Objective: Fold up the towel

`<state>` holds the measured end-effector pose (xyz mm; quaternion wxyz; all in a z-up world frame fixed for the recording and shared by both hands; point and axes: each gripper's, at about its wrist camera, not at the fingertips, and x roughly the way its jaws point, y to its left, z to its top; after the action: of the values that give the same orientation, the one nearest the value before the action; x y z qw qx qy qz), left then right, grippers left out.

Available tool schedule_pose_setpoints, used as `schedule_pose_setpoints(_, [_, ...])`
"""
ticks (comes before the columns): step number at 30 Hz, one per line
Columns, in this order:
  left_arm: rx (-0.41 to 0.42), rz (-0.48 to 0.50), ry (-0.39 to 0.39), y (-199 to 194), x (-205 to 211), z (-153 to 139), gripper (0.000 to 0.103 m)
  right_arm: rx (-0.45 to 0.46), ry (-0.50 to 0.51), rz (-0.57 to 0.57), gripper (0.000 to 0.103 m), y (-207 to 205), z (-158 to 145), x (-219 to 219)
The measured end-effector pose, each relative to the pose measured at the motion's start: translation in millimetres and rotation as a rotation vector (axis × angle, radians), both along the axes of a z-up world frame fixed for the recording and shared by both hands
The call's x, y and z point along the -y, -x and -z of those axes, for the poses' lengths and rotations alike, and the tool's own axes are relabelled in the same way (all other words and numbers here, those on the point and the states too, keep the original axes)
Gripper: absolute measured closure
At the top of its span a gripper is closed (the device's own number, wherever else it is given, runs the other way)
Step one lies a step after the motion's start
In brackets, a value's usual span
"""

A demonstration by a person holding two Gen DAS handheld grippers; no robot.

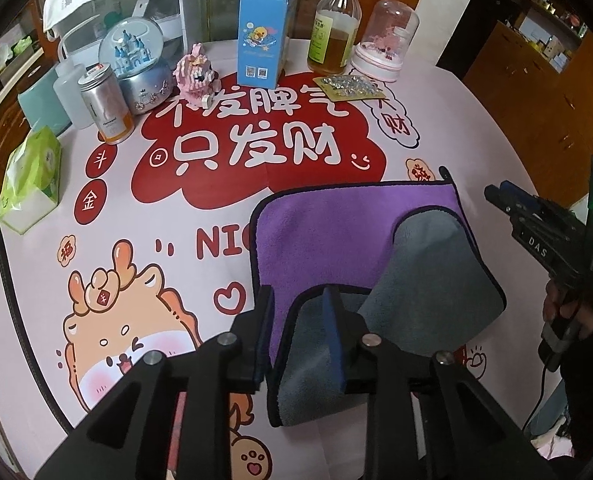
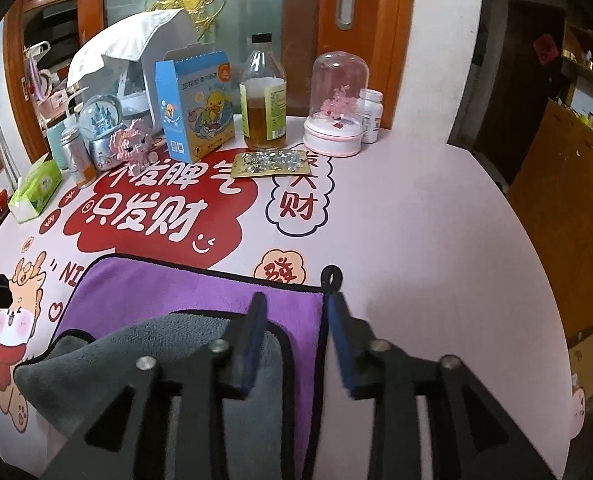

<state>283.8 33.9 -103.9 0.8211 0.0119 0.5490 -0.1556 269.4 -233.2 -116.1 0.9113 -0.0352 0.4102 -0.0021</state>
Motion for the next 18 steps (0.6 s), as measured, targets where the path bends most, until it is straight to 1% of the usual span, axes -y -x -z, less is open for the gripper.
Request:
schedule_pose_setpoints(4, [0.020, -0.010, -0.001, 8.6, 1.2, -7.1, 0.069, 0.006, -0.017, 0.015, 0.058, 10.9, -4.1, 2.6])
schedule_pose_setpoints(5, [0.025, -0.013, 0.000, 11.2, 1.3, -9.3, 0.069, 0.008, -0.020, 0.019, 0.057, 14.4, -5.4, 3.1])
schedule_pose_setpoints(6, [0.029, -0.016, -0.001, 13.8, 1.3, -11.4, 0.066, 0.009, -0.023, 0.022, 0.056, 18.0, -6.7, 3.6])
schedule_pose_setpoints(7, [0.034, -0.024, -0.005, 17.1, 1.2, -13.6, 0.057, 0.010, -0.026, 0.025, 0.054, 22.2, -7.9, 4.2])
schedule_pose_setpoints(9, [0.050, -0.044, -0.015, 23.4, 0.3, -17.9, 0.046, 0.008, -0.035, 0.034, 0.051, 31.8, -10.2, 5.7])
schedule_pose_setpoints(11, [0.070, -0.059, -0.020, 31.9, -0.5, -22.9, 0.044, 0.007, -0.043, 0.043, 0.047, 42.8, -12.1, 7.1])
schedule_pose_setpoints(13, [0.075, -0.072, -0.019, 39.3, -1.2, -25.7, 0.039, 0.007, -0.045, 0.044, 0.044, 56.1, -13.0, 8.0])
schedule_pose_setpoints(14, [0.077, -0.078, -0.019, 42.7, -1.8, -26.5, 0.038, 0.003, -0.043, 0.044, 0.041, 61.9, -12.7, 8.4])
schedule_pose_setpoints(17, [0.086, -0.095, -0.030, 57.9, -2.6, -28.7, 0.035, -0.017, -0.049, 0.049, 0.038, 84.0, -10.1, 11.4])
schedule_pose_setpoints(18, [0.087, -0.101, -0.035, 64.4, -2.7, -29.0, 0.032, -0.022, -0.055, 0.052, 0.038, 91.3, -9.5, 12.5])
